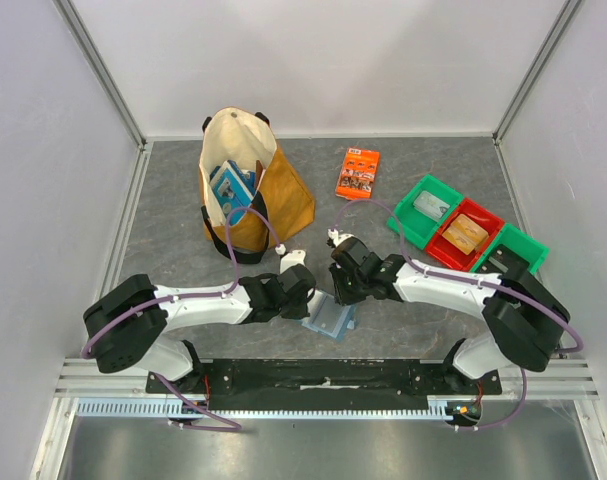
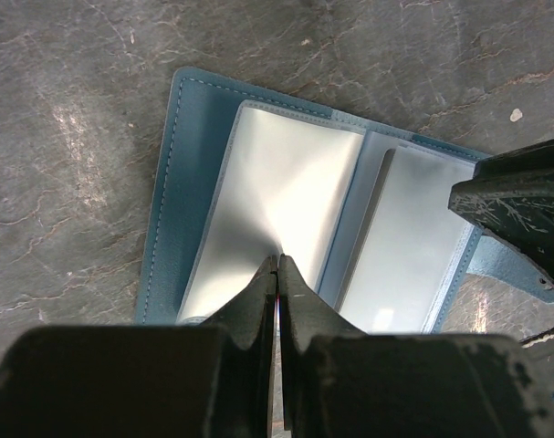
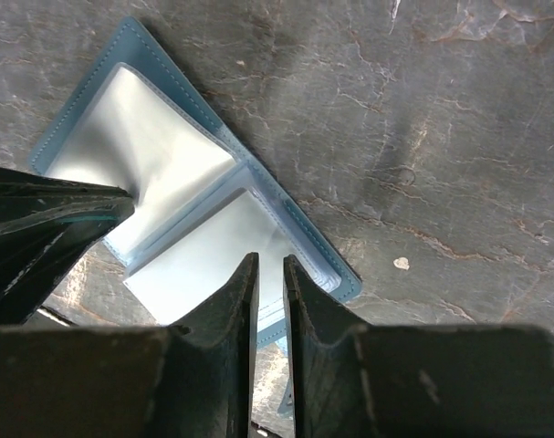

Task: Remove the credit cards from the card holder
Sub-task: Remove the credit card from the card holder.

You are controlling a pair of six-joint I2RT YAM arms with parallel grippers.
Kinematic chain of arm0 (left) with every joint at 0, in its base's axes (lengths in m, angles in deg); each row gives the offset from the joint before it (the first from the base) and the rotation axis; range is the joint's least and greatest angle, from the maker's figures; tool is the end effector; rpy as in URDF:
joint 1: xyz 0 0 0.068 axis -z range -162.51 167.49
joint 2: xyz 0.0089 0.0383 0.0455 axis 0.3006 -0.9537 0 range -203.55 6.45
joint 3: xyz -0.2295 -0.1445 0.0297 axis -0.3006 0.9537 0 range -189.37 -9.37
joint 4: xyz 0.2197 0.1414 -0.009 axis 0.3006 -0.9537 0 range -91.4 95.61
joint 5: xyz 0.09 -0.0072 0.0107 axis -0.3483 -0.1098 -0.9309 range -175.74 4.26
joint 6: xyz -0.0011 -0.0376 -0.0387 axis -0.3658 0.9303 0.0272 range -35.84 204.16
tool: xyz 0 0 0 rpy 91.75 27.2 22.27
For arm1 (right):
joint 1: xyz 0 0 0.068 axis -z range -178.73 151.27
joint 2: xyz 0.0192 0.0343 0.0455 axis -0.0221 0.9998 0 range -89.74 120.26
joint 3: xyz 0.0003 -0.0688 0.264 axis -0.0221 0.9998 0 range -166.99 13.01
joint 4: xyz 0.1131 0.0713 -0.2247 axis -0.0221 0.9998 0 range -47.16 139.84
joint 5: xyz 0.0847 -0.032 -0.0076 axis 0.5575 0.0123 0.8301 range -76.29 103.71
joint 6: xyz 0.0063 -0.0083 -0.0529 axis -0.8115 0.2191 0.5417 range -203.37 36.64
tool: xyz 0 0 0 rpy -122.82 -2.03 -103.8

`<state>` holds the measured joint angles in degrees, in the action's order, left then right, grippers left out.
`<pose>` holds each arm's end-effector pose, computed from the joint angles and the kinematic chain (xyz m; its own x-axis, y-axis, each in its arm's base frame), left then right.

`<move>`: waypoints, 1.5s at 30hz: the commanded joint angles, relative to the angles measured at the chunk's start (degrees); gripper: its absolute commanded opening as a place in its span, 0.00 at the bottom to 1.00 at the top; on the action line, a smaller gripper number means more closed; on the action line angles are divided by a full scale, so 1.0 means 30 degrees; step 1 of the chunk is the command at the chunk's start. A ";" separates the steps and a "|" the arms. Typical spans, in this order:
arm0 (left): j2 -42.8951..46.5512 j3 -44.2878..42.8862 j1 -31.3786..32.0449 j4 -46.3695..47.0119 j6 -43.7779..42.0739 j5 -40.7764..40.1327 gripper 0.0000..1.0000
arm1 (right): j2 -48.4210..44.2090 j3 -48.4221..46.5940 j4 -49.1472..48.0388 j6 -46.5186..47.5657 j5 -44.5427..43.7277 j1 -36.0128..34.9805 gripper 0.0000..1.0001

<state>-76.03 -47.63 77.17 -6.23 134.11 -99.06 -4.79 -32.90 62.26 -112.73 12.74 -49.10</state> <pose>0.1401 -0.2234 0.1573 -0.8628 -0.0005 -0.5056 0.1779 0.9358 -0.3044 0.1804 0.2169 0.1754 -0.8486 -0.2560 -0.4630 -0.3996 0.8836 0.2439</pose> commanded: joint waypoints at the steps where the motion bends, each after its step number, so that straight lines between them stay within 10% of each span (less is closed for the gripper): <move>1: 0.0364 0.0214 -0.0089 0.0517 0.0517 -0.0130 0.06 | -0.1039 -0.0606 0.0382 -0.0553 -0.0554 -0.0086 0.25; 12: 0.0246 0.0185 -0.0118 0.0576 0.0517 -0.0042 0.06 | -0.1245 0.0215 0.0353 -0.1431 -0.0350 -0.0086 0.40; 45: 0.0743 0.0917 -0.0060 0.1571 0.0809 0.0398 0.06 | 0.0219 0.1914 -0.5329 -0.2634 0.2785 -0.0319 0.33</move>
<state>-75.85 -46.23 77.17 -3.65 134.27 -98.42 -4.79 -28.12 51.72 -119.64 19.34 -49.63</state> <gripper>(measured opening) 0.062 0.331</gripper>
